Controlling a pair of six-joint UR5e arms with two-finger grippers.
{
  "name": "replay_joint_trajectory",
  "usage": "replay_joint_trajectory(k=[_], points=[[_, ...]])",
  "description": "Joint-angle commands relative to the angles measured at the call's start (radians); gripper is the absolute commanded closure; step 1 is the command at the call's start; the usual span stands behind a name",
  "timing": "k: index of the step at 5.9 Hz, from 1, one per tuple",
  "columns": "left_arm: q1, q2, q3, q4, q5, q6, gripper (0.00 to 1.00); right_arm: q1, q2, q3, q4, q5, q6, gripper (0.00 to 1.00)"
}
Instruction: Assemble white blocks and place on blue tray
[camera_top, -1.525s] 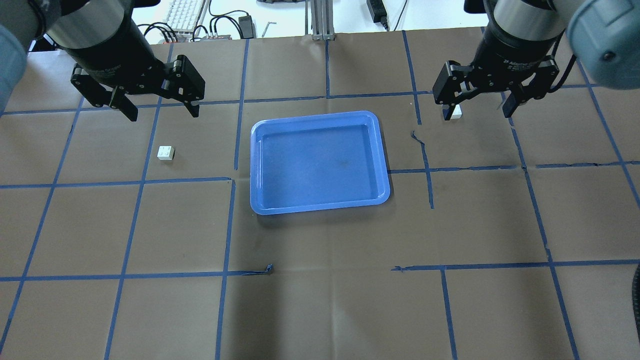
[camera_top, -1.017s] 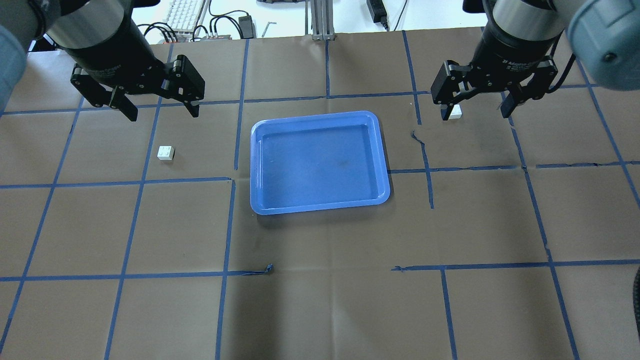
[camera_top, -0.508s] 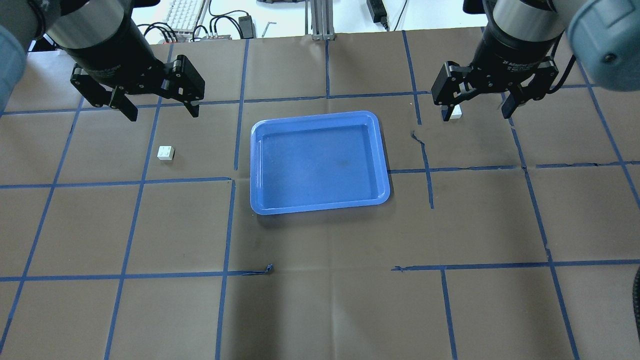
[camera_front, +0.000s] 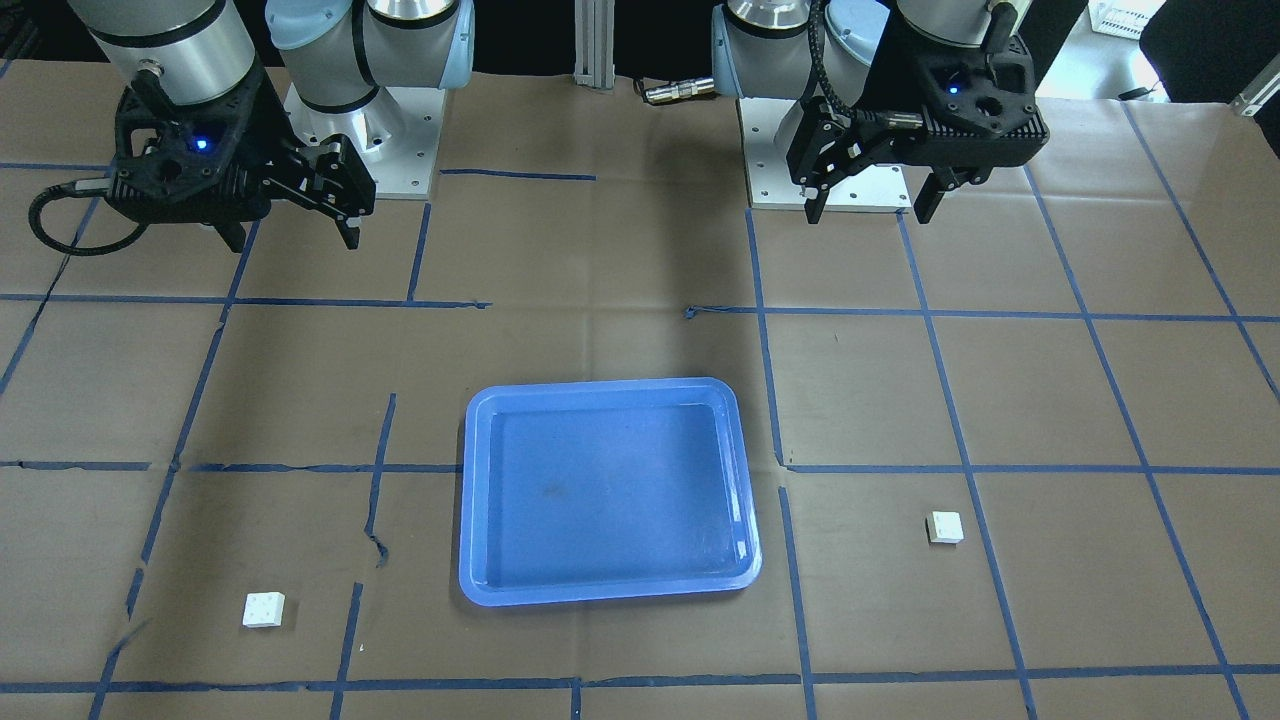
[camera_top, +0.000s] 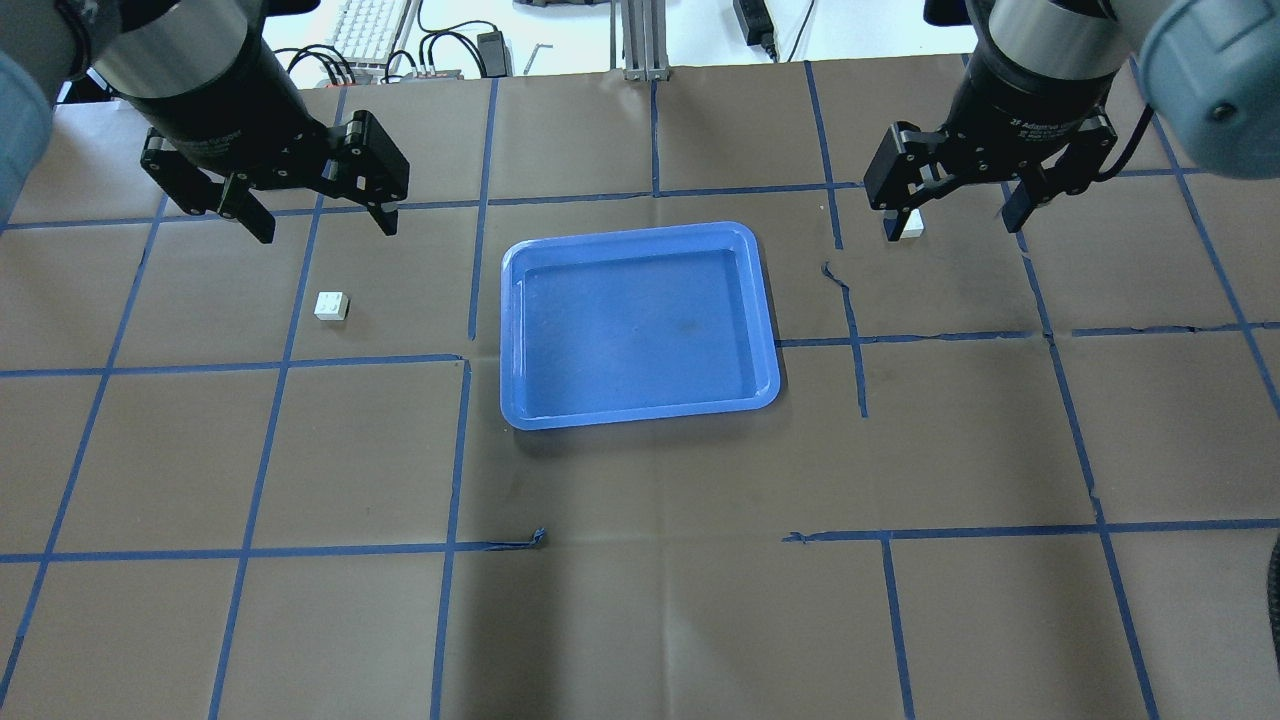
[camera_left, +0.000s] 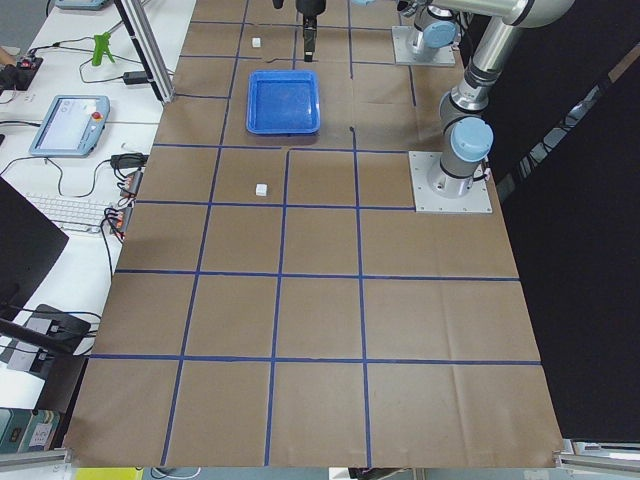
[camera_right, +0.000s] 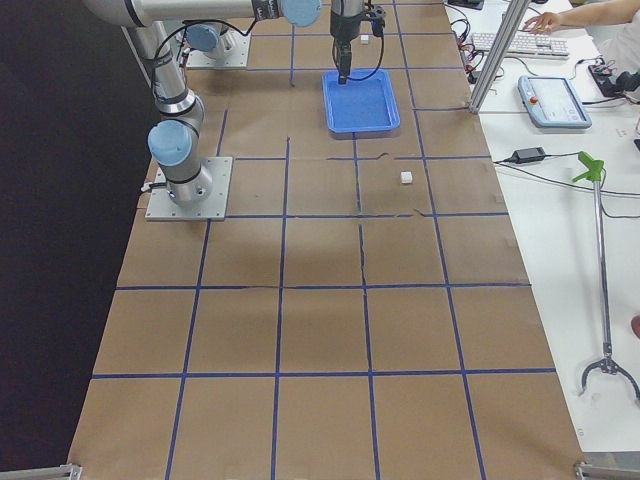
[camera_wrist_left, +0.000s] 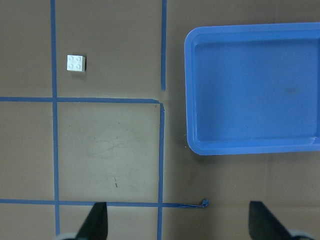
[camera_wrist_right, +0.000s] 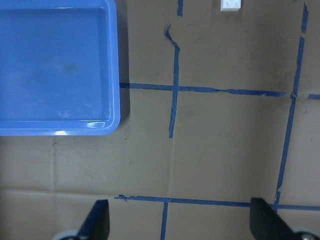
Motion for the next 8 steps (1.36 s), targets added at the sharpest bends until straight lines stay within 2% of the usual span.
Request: replay_joint_trajectory(k=[1,2,3,5,7,8], points=[[0.063,-0.017,-0.030,0.022,0.000,0.004,0.00,-0.022,0.008,0.005,-0.048,0.002,-0.284,0.00],[0.149,-0.061,-0.049,0.031,-0.005,0.060,0.00,-0.042,0.014,0.008,-0.051,-0.006,-0.457,0.00],[0.201,-0.131,-0.059,0.102,-0.012,0.167,0.00,-0.061,0.040,0.005,-0.054,-0.004,-0.655,0.00],[0.223,-0.292,-0.066,0.300,-0.005,0.294,0.00,-0.116,0.102,-0.001,-0.112,0.003,-1.085,0.00],[0.267,-0.411,-0.195,0.573,-0.006,0.354,0.00,-0.165,0.179,-0.010,-0.248,0.005,-1.550,0.01],[0.299,-0.443,-0.274,0.694,-0.003,0.428,0.01,-0.197,0.252,-0.083,-0.252,0.011,-1.741,0.01]])
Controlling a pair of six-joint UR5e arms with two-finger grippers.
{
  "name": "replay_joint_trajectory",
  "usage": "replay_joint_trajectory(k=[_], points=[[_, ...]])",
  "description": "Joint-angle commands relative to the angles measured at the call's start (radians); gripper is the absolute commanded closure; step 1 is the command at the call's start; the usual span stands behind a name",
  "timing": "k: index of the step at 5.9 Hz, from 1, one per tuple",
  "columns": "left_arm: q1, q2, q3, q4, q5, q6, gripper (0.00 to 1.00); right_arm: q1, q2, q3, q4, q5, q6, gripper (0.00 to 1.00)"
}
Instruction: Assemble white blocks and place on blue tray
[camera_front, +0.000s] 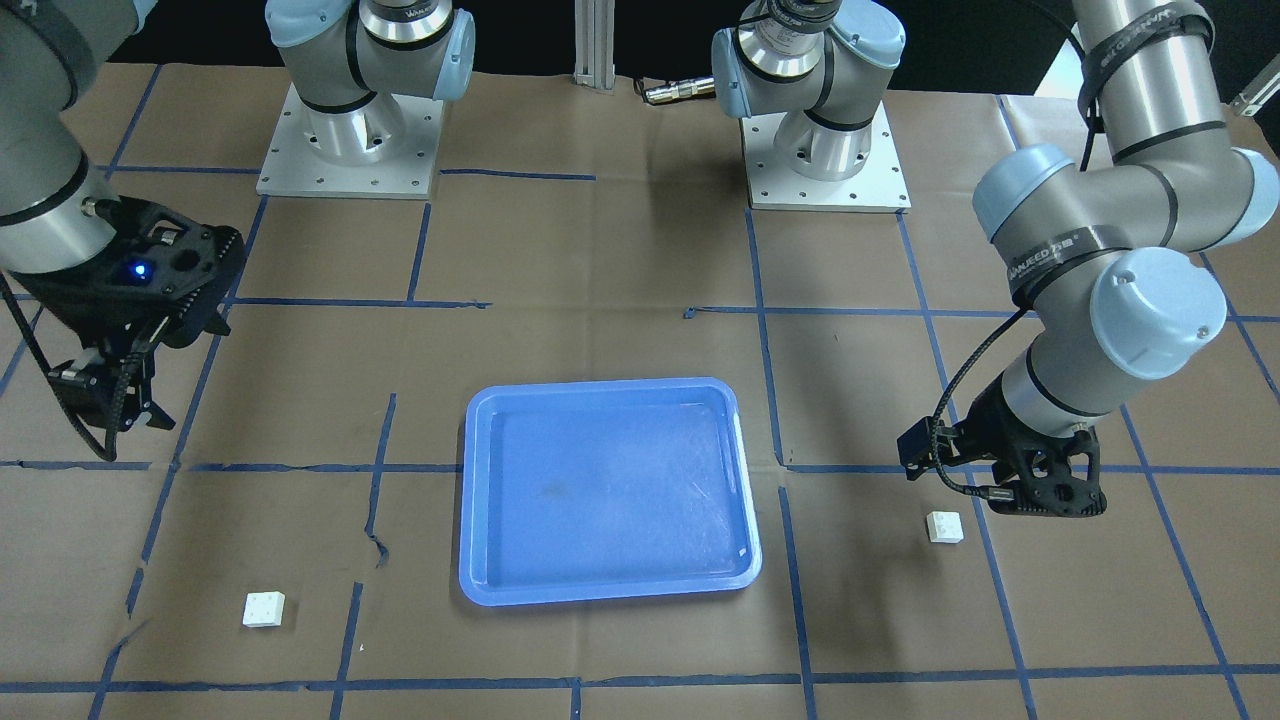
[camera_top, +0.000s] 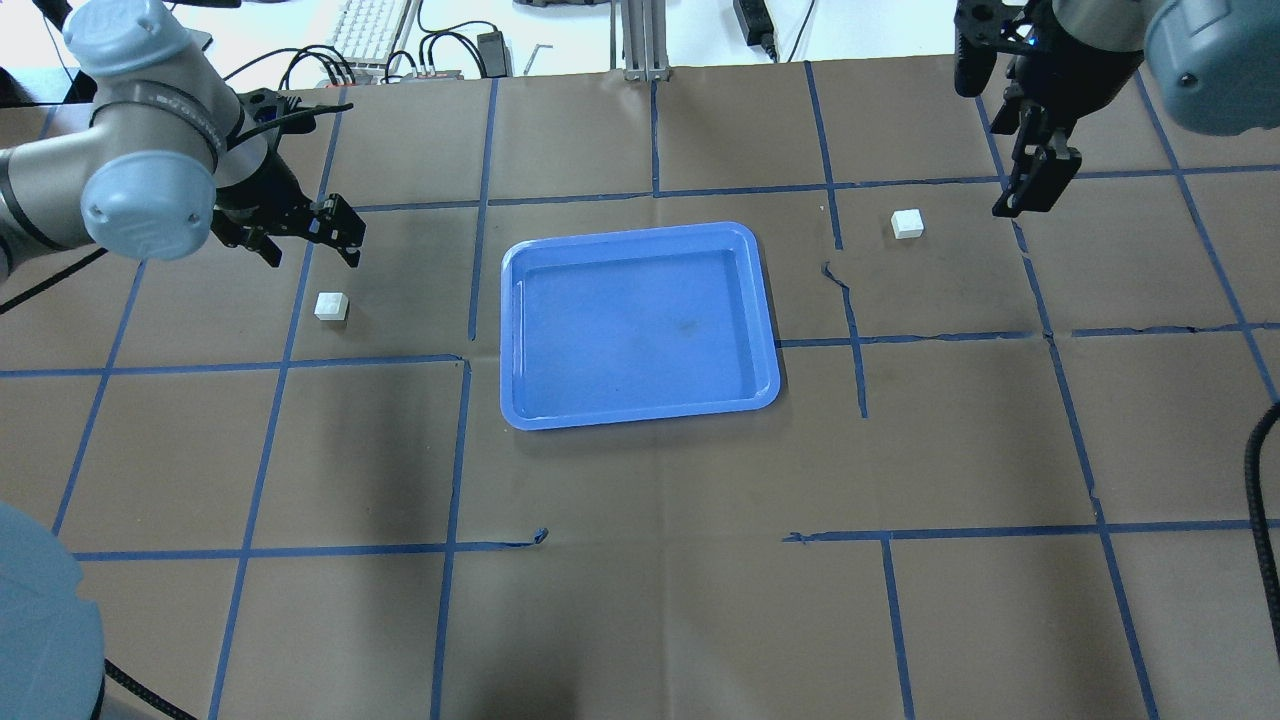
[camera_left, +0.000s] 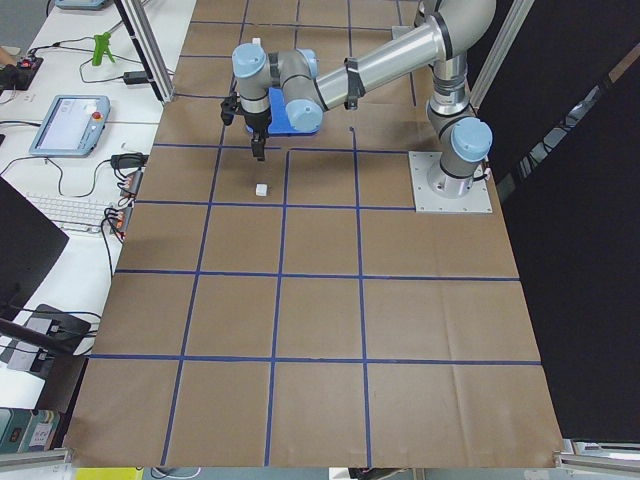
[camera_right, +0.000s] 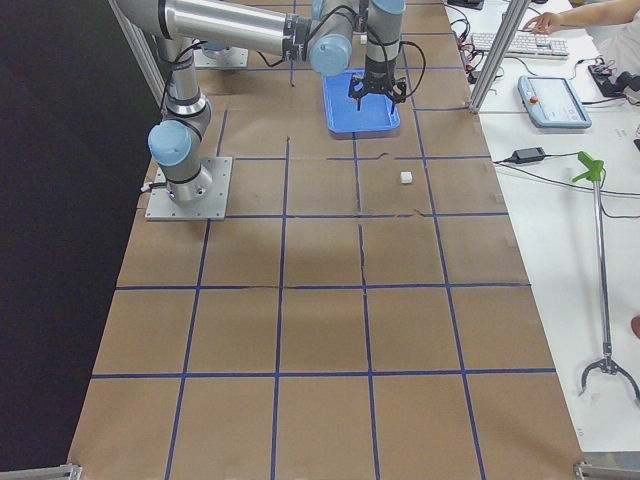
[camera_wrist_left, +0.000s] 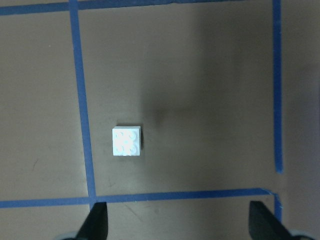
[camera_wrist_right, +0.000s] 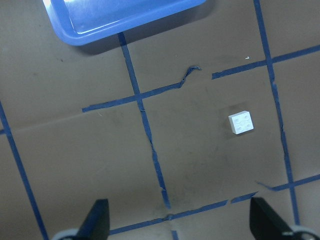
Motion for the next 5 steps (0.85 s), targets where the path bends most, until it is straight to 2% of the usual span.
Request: replay_joint_trajectory(k=[1,2,4,5], points=[[0.038,-0.083,-0.103,0.222,0.001,0.067,0.01,-0.045,0.152,-0.150,-0.004,0.035,-0.246,0.01],[0.038,-0.117,-0.097,0.261,0.000,0.065,0.01,-0.051,0.207,-0.183,-0.004,0.084,-0.259,0.00],[0.038,-0.155,-0.080,0.276,-0.005,0.067,0.01,-0.124,0.305,-0.177,0.002,0.273,-0.265,0.00],[0.038,-0.154,-0.080,0.276,-0.002,0.074,0.10,-0.169,0.377,-0.171,-0.004,0.359,-0.317,0.00]])
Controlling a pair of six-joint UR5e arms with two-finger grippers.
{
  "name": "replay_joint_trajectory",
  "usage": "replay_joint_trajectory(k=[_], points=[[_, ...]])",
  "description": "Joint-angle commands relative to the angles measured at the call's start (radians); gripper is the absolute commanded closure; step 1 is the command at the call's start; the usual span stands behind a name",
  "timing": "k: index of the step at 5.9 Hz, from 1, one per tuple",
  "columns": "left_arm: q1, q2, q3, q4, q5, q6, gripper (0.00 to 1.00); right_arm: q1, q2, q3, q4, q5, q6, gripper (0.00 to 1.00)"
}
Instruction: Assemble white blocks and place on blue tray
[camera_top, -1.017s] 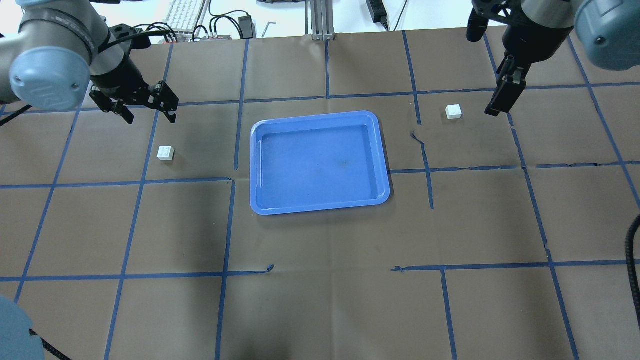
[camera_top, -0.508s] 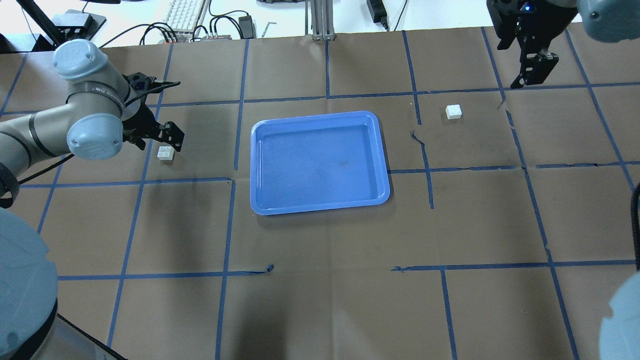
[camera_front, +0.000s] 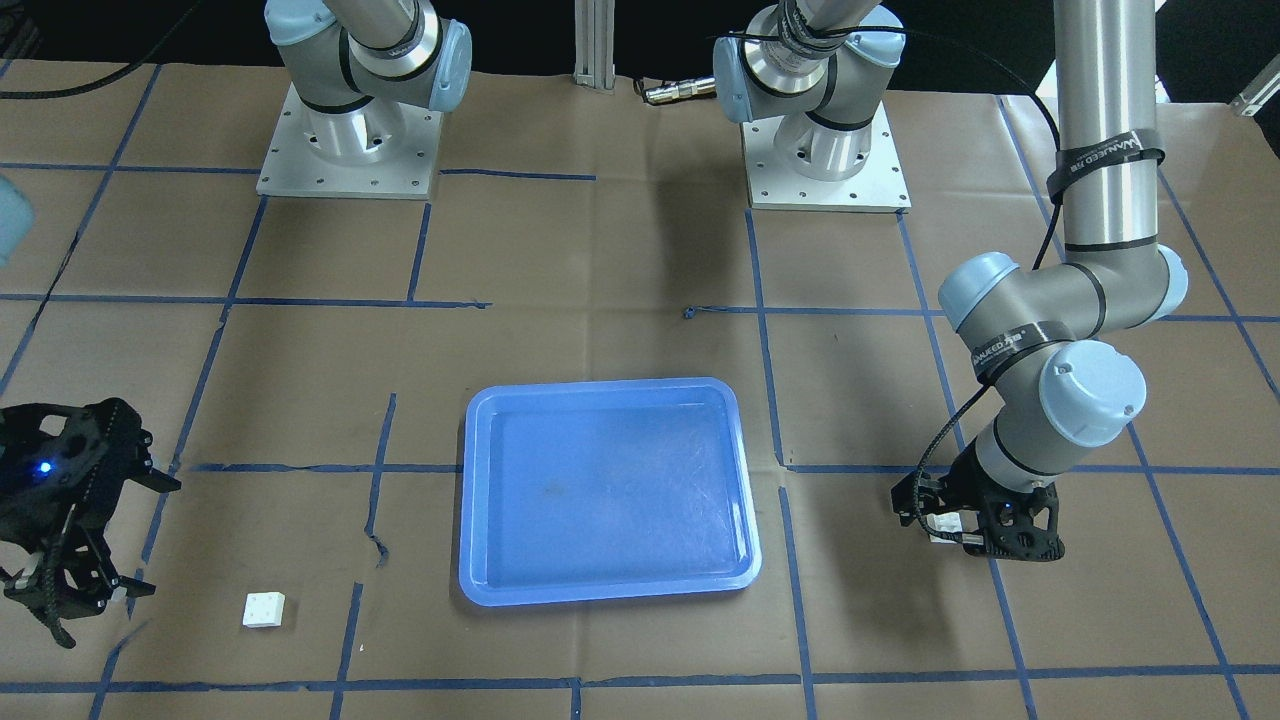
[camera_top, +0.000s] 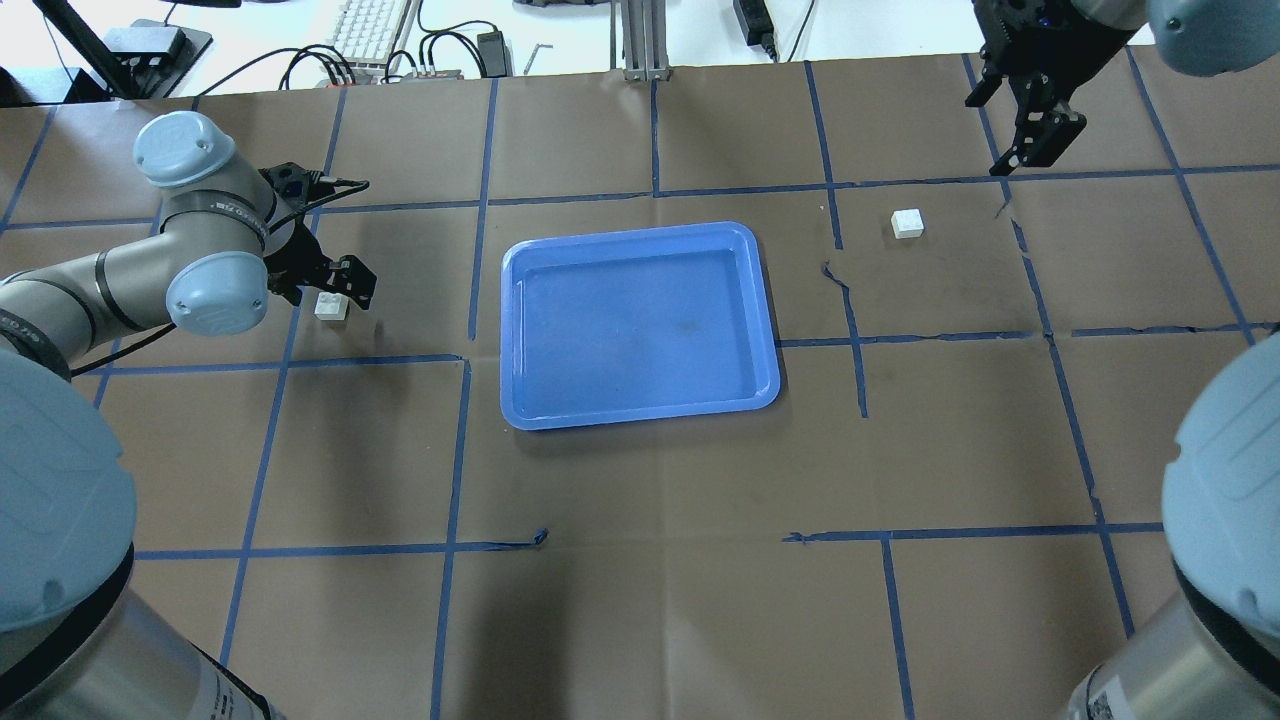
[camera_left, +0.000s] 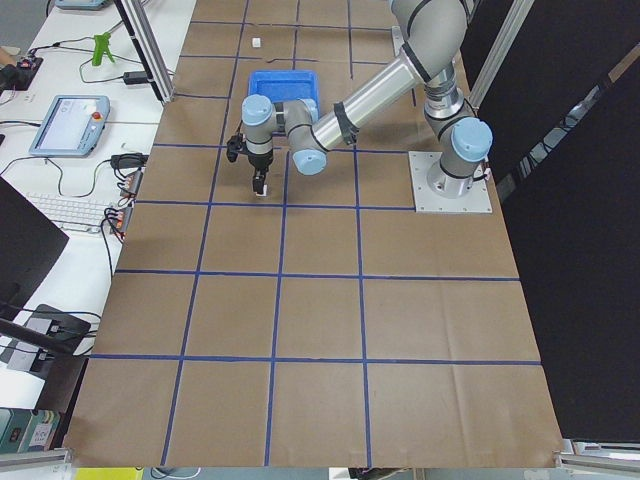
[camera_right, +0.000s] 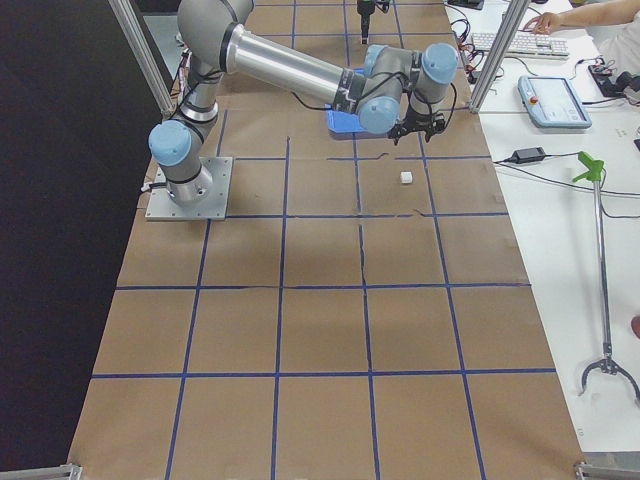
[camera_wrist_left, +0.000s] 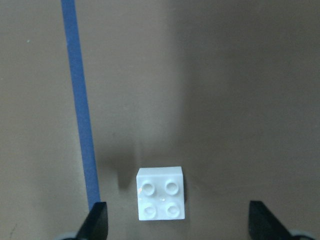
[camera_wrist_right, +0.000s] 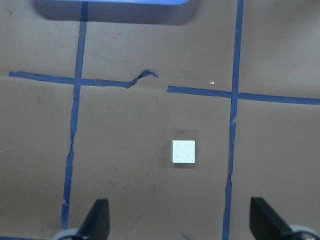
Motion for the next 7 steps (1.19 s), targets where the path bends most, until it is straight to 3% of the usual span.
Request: replay_joint_trajectory(k=[1,2,3,5,7], points=[[0.000,-0.010,0.001,-0.002,0.004,0.011,0.33,-0.065,0.128,0.004,-0.010,0.214,-0.093,0.00],[0.000,-0.010,0.003,-0.001,0.006,0.017,0.72,-0.071,0.179,0.004,-0.020,0.255,-0.102,0.00],[0.002,-0.009,0.016,0.001,0.006,0.048,0.98,-0.071,0.222,0.004,-0.021,0.304,-0.175,0.00],[-0.032,0.032,0.021,0.001,0.006,0.210,1.00,-0.071,0.270,0.006,-0.023,0.304,-0.196,0.00],[-0.235,0.069,0.024,-0.005,0.003,0.377,1.00,-0.071,0.287,0.004,-0.021,0.304,-0.201,0.01]])
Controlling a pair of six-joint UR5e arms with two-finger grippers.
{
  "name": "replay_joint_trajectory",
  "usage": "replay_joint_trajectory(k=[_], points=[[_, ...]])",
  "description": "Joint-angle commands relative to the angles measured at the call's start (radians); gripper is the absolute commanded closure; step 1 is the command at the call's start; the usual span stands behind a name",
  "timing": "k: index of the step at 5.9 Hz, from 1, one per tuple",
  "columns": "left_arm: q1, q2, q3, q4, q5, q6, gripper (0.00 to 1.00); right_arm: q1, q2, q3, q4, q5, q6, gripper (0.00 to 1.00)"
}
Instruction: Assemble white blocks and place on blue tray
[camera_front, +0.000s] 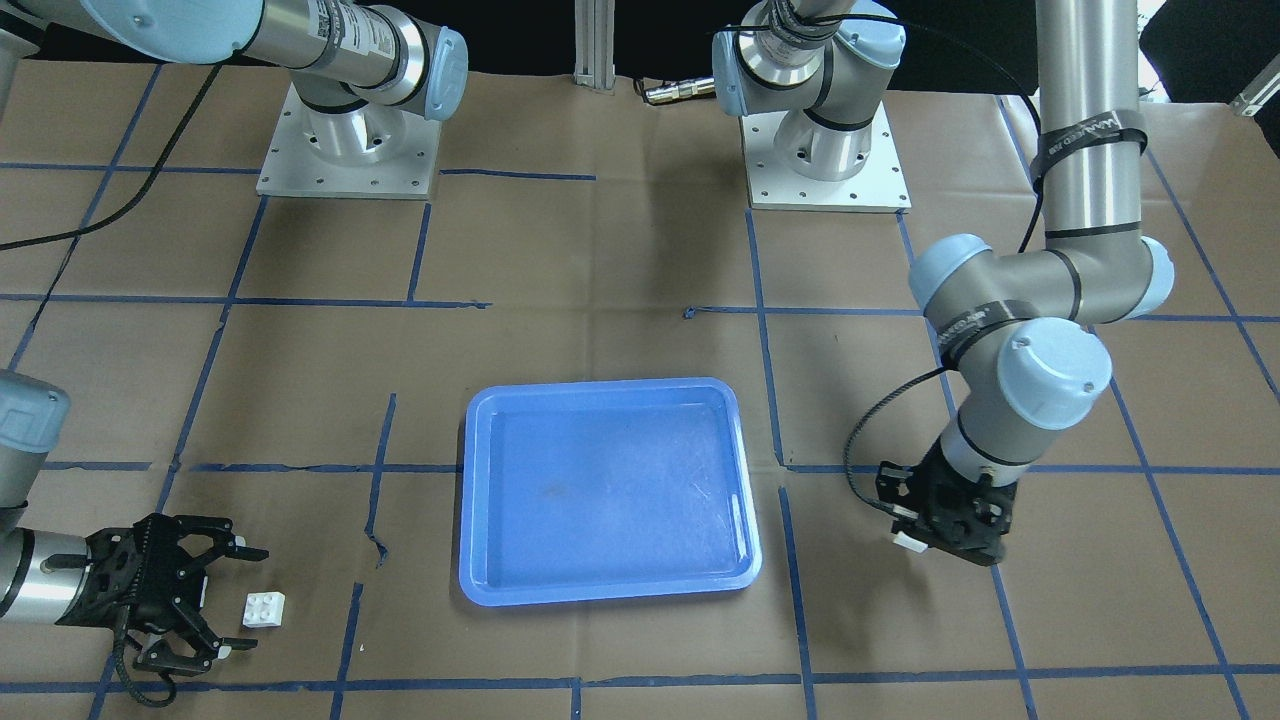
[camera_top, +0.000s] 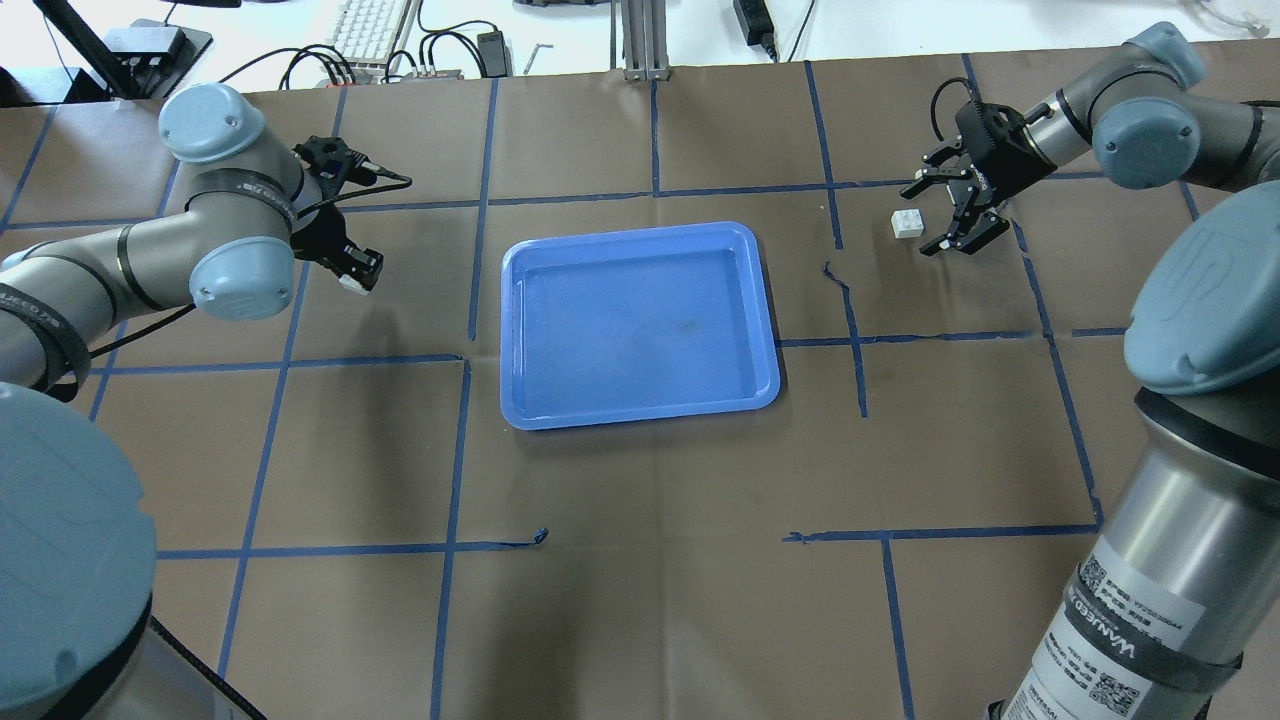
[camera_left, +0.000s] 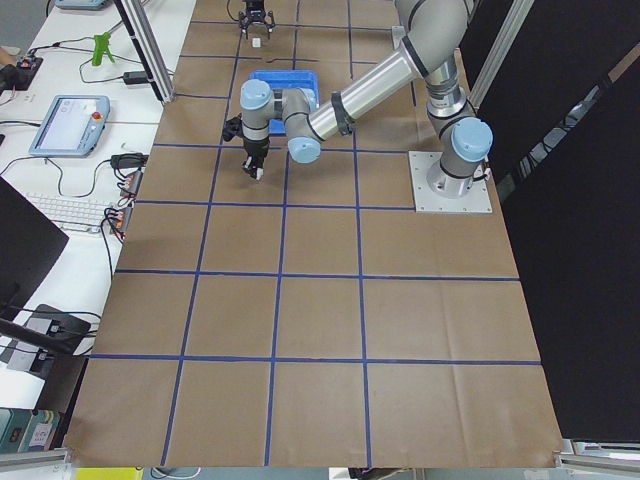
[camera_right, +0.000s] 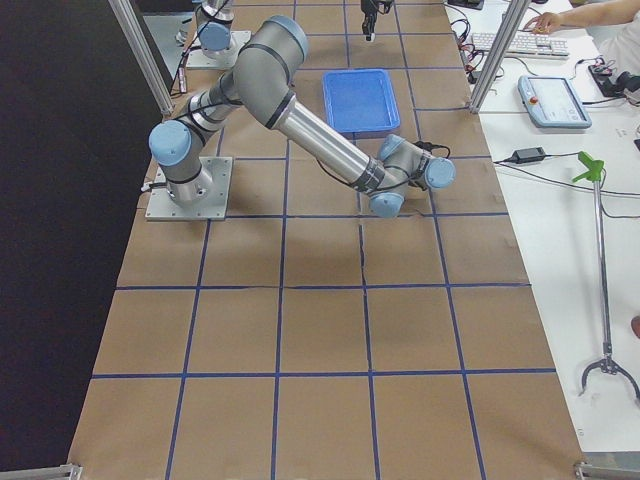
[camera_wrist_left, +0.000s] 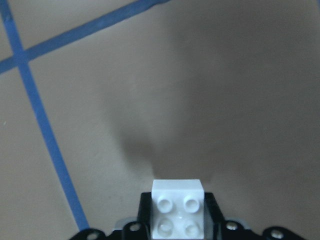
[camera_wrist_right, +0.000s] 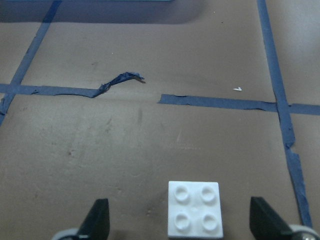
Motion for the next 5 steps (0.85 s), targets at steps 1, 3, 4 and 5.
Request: replay_joint_trajectory(k=[1,3,4,5], points=[[-0.203,0.013,0.009,-0.012,-0.002,0.094,1.00,0.000,0.005,-0.003,0.001,0.002,0.008,0.20],[-0.360,0.002,0.020,0.002,-0.007,0.293,1.00,-0.001,0.002,-0.010,-0.001,0.002,0.008,0.49],[-0.410,-0.001,0.022,0.002,-0.008,0.343,1.00,-0.001,0.002,-0.012,-0.001,0.003,0.005,0.58],[-0.436,-0.024,0.022,0.000,-0.011,0.349,1.00,-0.001,0.000,-0.013,-0.010,0.002,0.000,0.62]])
